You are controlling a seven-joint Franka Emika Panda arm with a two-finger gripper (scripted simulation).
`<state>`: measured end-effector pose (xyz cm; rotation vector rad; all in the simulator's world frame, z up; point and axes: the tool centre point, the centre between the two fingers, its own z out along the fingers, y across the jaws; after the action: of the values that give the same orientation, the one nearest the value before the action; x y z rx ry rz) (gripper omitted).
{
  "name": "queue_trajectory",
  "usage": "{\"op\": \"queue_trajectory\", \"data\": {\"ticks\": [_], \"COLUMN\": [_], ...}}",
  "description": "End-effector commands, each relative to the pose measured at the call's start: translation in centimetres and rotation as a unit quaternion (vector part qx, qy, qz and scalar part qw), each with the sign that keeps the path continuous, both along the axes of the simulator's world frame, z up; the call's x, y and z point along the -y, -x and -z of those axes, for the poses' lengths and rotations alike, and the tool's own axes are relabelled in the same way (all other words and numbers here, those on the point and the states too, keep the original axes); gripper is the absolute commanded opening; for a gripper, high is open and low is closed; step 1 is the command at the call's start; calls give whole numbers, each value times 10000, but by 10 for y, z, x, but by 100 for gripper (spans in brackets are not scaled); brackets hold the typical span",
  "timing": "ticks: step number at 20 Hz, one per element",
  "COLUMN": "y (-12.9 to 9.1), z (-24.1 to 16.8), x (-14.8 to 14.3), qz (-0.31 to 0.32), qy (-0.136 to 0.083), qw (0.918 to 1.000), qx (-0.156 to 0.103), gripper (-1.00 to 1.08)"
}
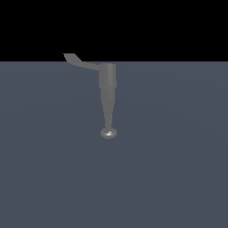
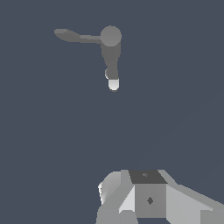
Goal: Turn on the faucet by rotating a designated handle.
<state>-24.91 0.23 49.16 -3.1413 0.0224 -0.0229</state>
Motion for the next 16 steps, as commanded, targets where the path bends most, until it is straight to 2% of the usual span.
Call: {"op": "queue_trajectory", "data": {"ticks": [1,8,16], "y": [-1,-3,-18], "z": [-3,-2,1], "x": [2,1,-3], "qz": [39,73,396], "qy": [6,-10,-111], "qw": [10000,10000,9992], "qx": [50,35,18], "gripper": [-100,-100,-100]}}
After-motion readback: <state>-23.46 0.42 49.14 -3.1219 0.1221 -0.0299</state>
